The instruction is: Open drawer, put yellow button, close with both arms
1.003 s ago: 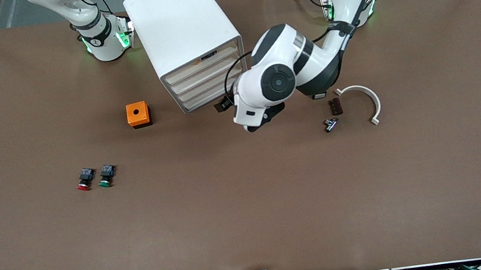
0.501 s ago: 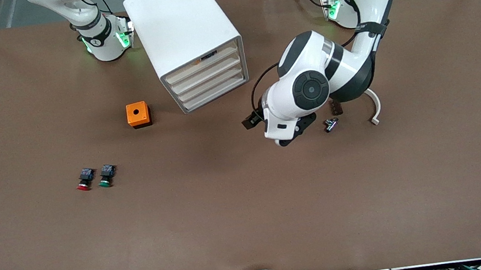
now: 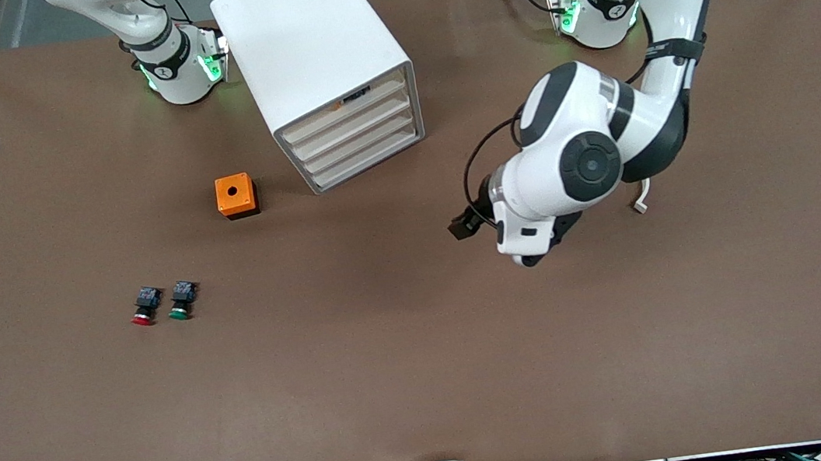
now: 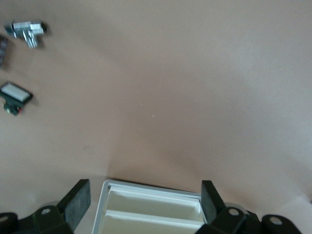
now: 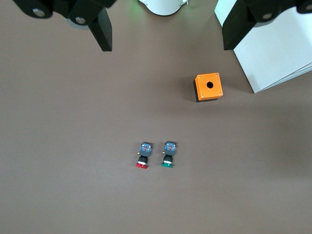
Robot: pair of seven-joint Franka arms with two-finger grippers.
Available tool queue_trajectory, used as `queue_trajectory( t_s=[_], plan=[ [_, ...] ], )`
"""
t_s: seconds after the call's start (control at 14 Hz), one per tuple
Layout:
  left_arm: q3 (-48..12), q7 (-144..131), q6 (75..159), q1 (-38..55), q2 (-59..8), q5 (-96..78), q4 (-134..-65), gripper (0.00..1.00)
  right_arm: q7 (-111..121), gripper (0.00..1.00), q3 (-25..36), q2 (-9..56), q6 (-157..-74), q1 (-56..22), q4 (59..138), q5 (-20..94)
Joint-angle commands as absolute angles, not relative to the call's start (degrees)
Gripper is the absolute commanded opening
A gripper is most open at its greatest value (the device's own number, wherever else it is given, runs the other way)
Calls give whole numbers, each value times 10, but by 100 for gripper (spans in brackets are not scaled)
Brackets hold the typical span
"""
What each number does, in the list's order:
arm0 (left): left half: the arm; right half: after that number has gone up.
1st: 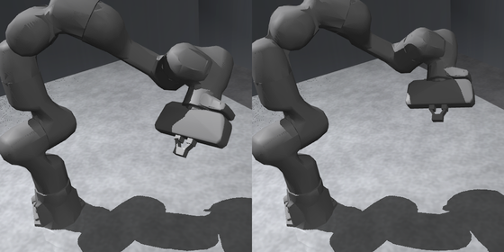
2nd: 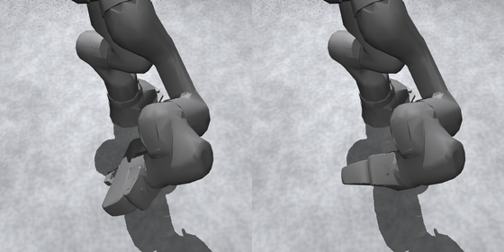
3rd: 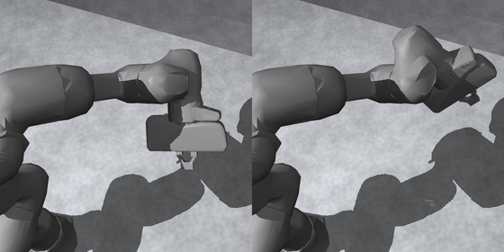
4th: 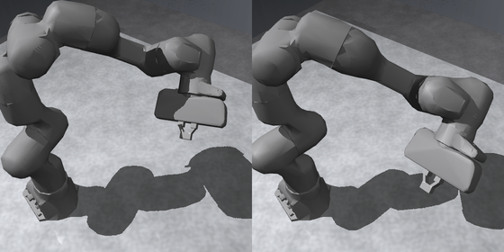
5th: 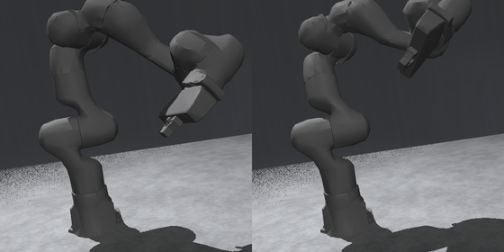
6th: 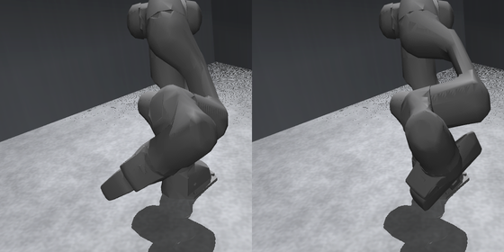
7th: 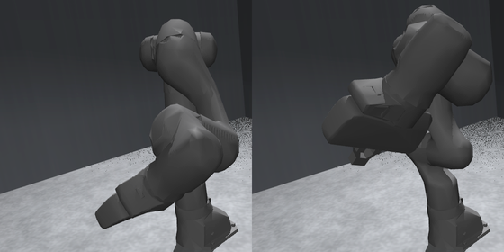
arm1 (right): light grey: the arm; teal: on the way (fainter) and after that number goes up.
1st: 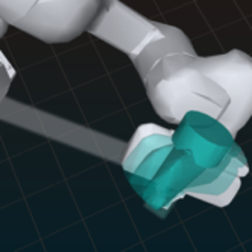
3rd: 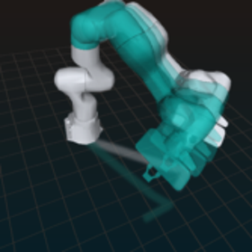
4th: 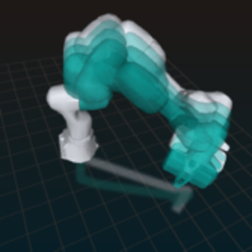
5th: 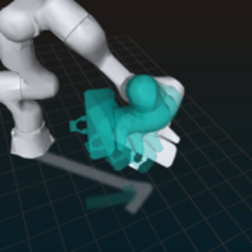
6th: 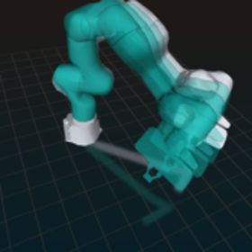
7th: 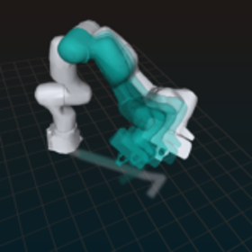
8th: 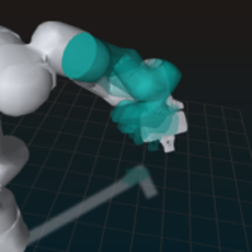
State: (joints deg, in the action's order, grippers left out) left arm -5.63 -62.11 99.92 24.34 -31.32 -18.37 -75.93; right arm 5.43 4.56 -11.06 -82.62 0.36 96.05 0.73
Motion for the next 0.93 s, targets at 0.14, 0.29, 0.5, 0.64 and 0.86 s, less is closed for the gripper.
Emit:
queue_trajectory(
  t_s=[0.14,0.29,0.5,0.64,0.86],
  plan=[
    [-58,-463,932,189,-247,-120,-765,100,48,100,47,-126,-832,2,971,-4],
    [-58,-407,905,175,-233,-93,-767,100,48,100,47,-126,-832,4,971,-8],
    [-58,-354,862,153,-215,-77,-770,100,48,100,47,-126,-838,3,970,-7],
    [-60,-335,818,128,-187,-63,-774,100,48,100,47,-126,-844,3,970,-7],
    [-57,-252,798,95,-136,-61,-804,100,48,100,47,-126,-844,3,970,-7]
  ],
)
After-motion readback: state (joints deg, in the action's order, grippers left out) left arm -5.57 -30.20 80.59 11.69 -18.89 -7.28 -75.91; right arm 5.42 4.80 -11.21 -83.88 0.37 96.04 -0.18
